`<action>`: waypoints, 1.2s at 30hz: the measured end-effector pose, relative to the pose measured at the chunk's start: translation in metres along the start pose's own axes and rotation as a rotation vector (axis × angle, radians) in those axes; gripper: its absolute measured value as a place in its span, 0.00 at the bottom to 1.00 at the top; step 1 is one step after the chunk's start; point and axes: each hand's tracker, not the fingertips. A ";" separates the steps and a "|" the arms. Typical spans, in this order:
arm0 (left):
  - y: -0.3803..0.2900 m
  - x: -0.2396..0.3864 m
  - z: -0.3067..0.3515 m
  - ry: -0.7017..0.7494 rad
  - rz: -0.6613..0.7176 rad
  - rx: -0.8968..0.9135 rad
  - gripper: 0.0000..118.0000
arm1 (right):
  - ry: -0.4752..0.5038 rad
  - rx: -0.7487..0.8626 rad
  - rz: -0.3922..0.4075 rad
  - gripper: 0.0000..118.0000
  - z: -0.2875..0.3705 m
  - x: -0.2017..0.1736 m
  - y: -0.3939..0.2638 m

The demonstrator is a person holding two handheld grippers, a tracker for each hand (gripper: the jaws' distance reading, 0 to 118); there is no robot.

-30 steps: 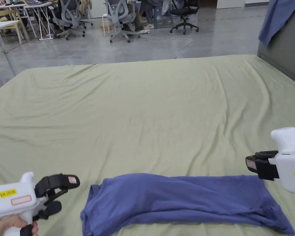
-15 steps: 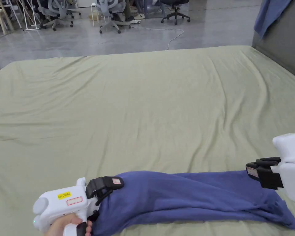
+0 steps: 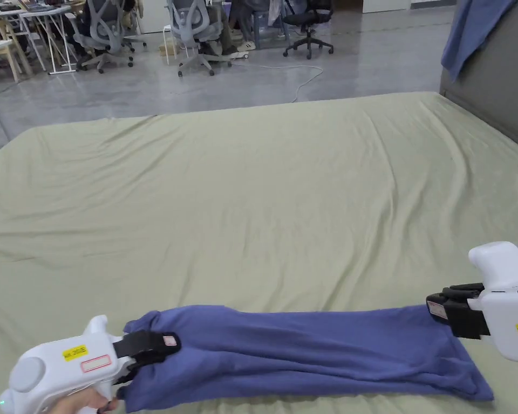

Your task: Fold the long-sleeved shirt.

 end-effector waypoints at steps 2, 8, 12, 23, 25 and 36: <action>0.005 -0.010 0.034 0.053 -0.012 0.060 0.13 | 0.001 0.007 0.010 0.00 0.001 0.000 0.001; 0.007 -0.031 0.128 0.245 0.076 0.204 0.13 | 0.025 0.010 0.008 0.00 -0.002 0.003 -0.001; 0.002 -0.022 0.137 0.242 0.060 0.198 0.13 | 0.032 0.009 0.016 0.00 -0.004 0.001 -0.001; -0.019 0.121 0.006 0.020 -0.116 0.019 0.13 | 0.045 0.005 0.018 0.00 -0.001 -0.001 -0.006; -0.014 0.122 -0.029 0.033 -0.146 -0.033 0.13 | 0.042 0.005 0.017 0.00 0.001 0.001 -0.008; -0.035 0.150 -0.132 0.007 -0.173 -0.145 0.97 | 0.025 0.016 -0.007 0.00 0.006 0.017 -0.014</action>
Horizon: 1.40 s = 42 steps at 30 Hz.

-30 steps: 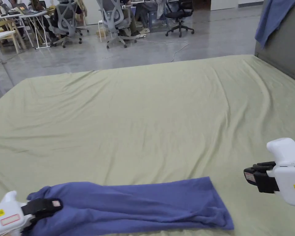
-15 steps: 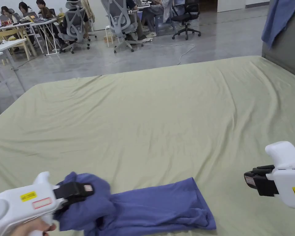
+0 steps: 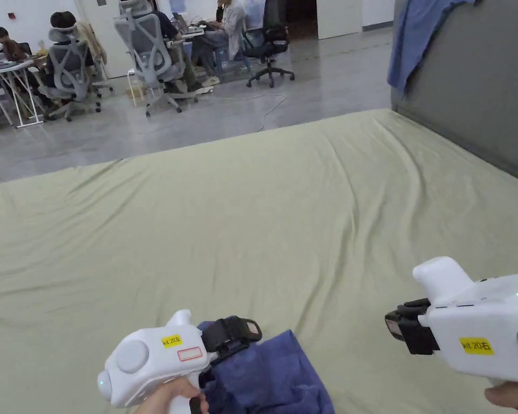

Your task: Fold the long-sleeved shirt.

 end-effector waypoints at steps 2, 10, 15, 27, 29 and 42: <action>0.001 -0.001 0.010 -0.046 0.019 0.039 0.99 | 0.003 0.000 -0.005 0.00 -0.001 0.001 0.000; 0.014 0.001 0.086 -0.011 0.019 0.197 0.63 | 0.020 -0.017 0.007 0.00 -0.008 -0.004 -0.002; 0.008 -0.012 0.133 0.123 -0.110 0.257 0.00 | 0.028 -0.019 0.008 0.00 -0.010 -0.005 -0.002; -0.052 0.008 0.021 0.317 -0.536 0.185 0.00 | 0.035 -0.052 0.016 0.00 -0.022 -0.012 -0.011; -0.064 0.023 -0.012 0.377 -0.640 0.187 0.00 | 0.029 -0.057 0.014 0.00 -0.023 -0.011 -0.012; -0.106 0.090 -0.131 0.302 -0.583 -0.004 0.00 | 0.007 -0.078 -0.012 0.00 -0.026 0.002 -0.019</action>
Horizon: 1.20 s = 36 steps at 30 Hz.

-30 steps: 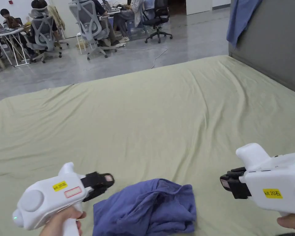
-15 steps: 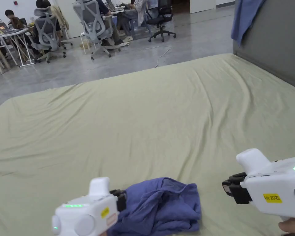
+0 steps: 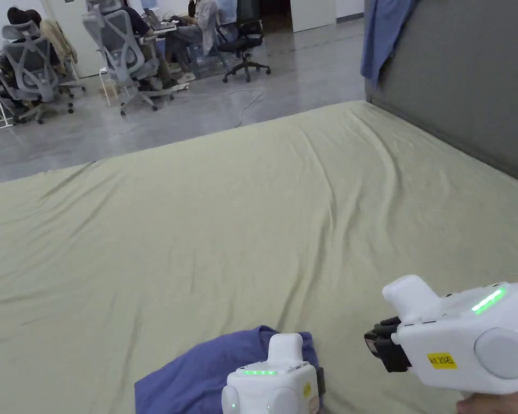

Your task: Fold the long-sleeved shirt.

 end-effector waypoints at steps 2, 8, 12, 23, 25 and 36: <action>0.010 -0.010 0.019 -0.060 0.017 0.024 0.00 | -0.001 0.004 -0.006 0.00 0.000 0.001 0.001; 0.035 -0.080 0.124 -0.116 0.121 0.306 0.00 | 0.108 0.001 -0.053 0.00 -0.009 -0.003 0.024; 0.030 -0.141 0.173 0.066 0.227 0.315 0.00 | 0.216 0.032 -0.125 0.00 -0.036 -0.024 0.066; -0.042 -0.221 0.188 0.054 0.468 0.214 0.83 | 0.401 -0.294 -0.259 0.00 -0.204 -0.068 0.083; -0.051 -0.229 0.187 0.037 0.512 0.250 0.99 | 0.341 -0.355 -0.258 0.00 -0.220 -0.063 0.070; -0.072 -0.277 0.130 -0.247 0.830 0.071 0.99 | 0.398 -0.322 -0.374 0.00 -0.233 -0.026 0.045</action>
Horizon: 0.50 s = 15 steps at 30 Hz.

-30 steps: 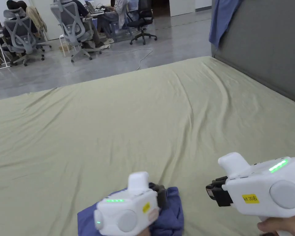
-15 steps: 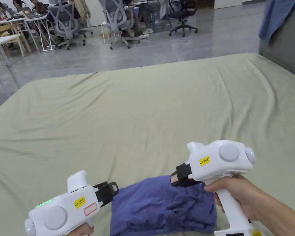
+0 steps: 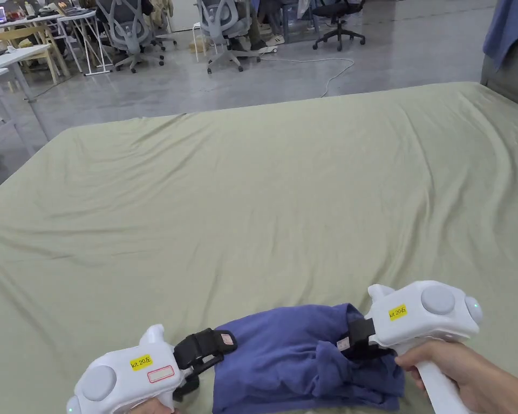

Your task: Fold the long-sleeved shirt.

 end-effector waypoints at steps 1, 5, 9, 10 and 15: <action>0.001 -0.008 -0.010 -0.041 0.080 -0.024 0.99 | 0.008 0.003 -0.012 0.00 0.000 0.001 -0.001; -0.002 -0.013 -0.030 -0.174 0.223 -0.021 0.99 | 0.031 0.018 -0.032 0.00 -0.001 0.006 -0.004; 0.001 0.005 -0.035 -0.091 0.137 -0.051 0.97 | 0.040 0.026 -0.042 0.00 -0.002 0.007 -0.005; 0.000 0.011 -0.035 -0.063 0.102 -0.059 0.97 | 0.040 0.026 -0.041 0.00 -0.002 0.007 -0.005; -0.001 0.031 -0.031 0.073 -0.075 0.001 0.04 | 0.026 0.036 -0.037 0.00 -0.003 0.002 -0.007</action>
